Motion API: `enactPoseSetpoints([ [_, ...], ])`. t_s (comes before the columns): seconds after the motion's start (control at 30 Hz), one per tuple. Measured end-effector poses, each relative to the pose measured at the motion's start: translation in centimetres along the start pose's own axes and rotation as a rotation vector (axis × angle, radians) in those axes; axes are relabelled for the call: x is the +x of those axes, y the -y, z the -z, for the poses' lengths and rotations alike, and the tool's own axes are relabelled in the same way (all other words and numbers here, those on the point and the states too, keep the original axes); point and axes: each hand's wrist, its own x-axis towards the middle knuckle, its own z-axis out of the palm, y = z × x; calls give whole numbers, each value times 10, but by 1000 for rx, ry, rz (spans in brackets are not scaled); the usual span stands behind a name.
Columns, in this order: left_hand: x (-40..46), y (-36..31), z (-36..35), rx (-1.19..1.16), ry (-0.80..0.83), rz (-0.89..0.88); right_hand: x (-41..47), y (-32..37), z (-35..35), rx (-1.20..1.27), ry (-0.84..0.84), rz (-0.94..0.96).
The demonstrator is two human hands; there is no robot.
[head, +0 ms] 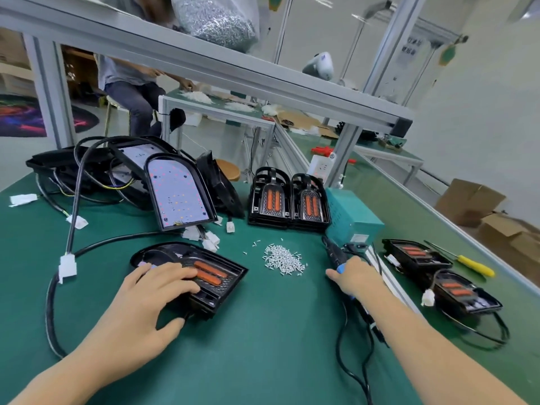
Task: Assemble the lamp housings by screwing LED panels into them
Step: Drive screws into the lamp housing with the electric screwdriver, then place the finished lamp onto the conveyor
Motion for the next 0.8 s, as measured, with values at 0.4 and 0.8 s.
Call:
enactPoseSetpoints([
  [0.4, -17, -2, 4, 59, 14, 51, -5, 20, 13, -451, -170, 63],
  [0.8, -58, 16, 18, 104, -4, 281, -73, 155, -20, 272, 370, 714],
])
